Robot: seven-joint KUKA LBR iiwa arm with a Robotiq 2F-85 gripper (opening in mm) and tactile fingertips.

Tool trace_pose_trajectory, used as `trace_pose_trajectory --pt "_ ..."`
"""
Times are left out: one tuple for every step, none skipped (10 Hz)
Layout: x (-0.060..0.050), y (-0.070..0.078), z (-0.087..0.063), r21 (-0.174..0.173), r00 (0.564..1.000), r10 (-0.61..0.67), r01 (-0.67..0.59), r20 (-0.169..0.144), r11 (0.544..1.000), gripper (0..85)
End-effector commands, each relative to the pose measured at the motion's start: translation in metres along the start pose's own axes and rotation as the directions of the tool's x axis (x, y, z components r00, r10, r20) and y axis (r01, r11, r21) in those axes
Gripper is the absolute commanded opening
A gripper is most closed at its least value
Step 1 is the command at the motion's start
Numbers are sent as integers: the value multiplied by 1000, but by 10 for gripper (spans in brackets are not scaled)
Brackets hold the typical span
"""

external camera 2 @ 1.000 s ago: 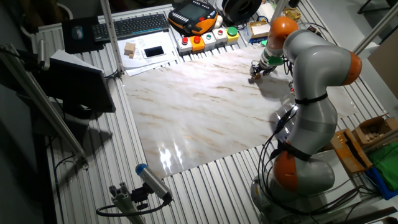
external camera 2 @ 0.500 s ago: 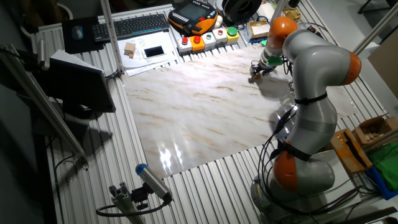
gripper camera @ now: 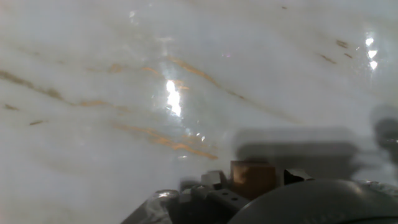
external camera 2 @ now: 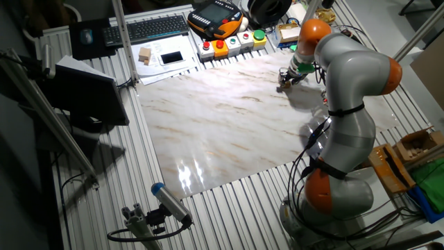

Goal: Pick up the small block on the left and move it to the right

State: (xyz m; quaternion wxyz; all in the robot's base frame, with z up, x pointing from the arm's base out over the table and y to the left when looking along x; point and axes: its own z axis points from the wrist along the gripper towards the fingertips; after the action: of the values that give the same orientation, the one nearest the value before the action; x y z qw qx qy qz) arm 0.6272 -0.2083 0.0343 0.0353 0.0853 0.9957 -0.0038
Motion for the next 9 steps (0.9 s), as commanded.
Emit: trace_pose_trajectory --pt "0 0 0 0 1000 0 0 0 1000 490" --pt "0 -1 0 -2 1000 -5 5 1 1000 403" --pt "0 -1 1 -8 1000 -6 6 0 1000 263" --pt "0 -2 1 -15 1000 -5 5 -1 1000 153" --pt "0 -2 0 -23 1000 -5 5 0 1000 87" --pt "-1 0 -4 -25 1000 -5 5 -1 1000 7" --pt "-3 4 -9 -14 1000 -4 4 -1 1000 7" --pt "-5 9 -15 -9 1000 -1 1 -3 1000 7" --pt "-5 15 -25 -10 1000 -7 7 -5 1000 7"
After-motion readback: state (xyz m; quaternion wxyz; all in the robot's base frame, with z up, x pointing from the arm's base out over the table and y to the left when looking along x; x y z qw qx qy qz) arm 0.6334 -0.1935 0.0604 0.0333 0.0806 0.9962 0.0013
